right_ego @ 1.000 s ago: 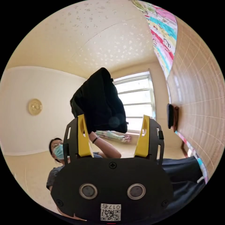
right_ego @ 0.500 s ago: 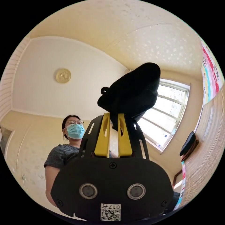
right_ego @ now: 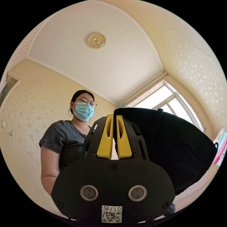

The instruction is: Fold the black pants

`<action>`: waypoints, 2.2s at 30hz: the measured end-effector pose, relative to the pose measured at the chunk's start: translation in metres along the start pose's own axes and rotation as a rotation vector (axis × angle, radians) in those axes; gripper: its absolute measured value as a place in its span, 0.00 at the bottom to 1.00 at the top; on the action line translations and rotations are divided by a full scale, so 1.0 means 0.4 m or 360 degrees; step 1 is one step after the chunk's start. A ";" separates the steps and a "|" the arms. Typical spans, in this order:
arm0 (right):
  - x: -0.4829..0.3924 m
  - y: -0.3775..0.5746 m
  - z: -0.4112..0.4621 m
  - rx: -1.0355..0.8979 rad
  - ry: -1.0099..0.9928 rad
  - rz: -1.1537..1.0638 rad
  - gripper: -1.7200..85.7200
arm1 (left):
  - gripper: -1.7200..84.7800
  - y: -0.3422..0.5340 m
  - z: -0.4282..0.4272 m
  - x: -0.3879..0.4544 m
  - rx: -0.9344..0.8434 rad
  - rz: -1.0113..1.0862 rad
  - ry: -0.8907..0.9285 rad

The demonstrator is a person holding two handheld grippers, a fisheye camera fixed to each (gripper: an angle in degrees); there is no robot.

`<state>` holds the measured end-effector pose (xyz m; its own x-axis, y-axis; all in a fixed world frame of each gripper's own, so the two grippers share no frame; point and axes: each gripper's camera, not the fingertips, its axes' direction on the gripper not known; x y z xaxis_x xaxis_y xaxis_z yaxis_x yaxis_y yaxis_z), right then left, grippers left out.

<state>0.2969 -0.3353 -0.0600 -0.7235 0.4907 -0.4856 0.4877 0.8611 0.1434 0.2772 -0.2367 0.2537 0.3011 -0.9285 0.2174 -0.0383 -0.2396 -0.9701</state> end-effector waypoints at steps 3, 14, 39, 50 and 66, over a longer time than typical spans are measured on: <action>-0.041 -0.008 0.024 -0.0082 -0.0138 -0.0127 0.04 | 0.09 -0.063 0.052 0.024 -0.0314 0.0117 -0.0015; -0.163 -0.059 0.142 -0.0275 -0.0405 -0.0486 0.03 | 0.17 -0.105 0.025 -0.217 -0.0309 -0.0455 0.1333; -0.061 0.011 0.259 0.0371 -0.1714 -0.0153 0.03 | 0.28 0.050 -0.106 0.225 0.0028 0.0869 0.0920; -0.119 0.044 0.179 0.0311 -0.1513 -0.0113 0.03 | 0.11 0.262 0.006 0.302 0.0134 0.1288 0.1458; -0.228 0.166 0.082 -0.0142 0.0645 0.0305 0.04 | 0.04 0.798 -0.318 0.576 0.1070 0.1604 0.0785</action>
<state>0.4112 -0.3274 -0.0345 -0.7659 0.6392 -0.0691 0.6000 0.7493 0.2802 0.2132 -0.5630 0.0078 0.0357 -0.6553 -0.7545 0.4829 0.6723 -0.5611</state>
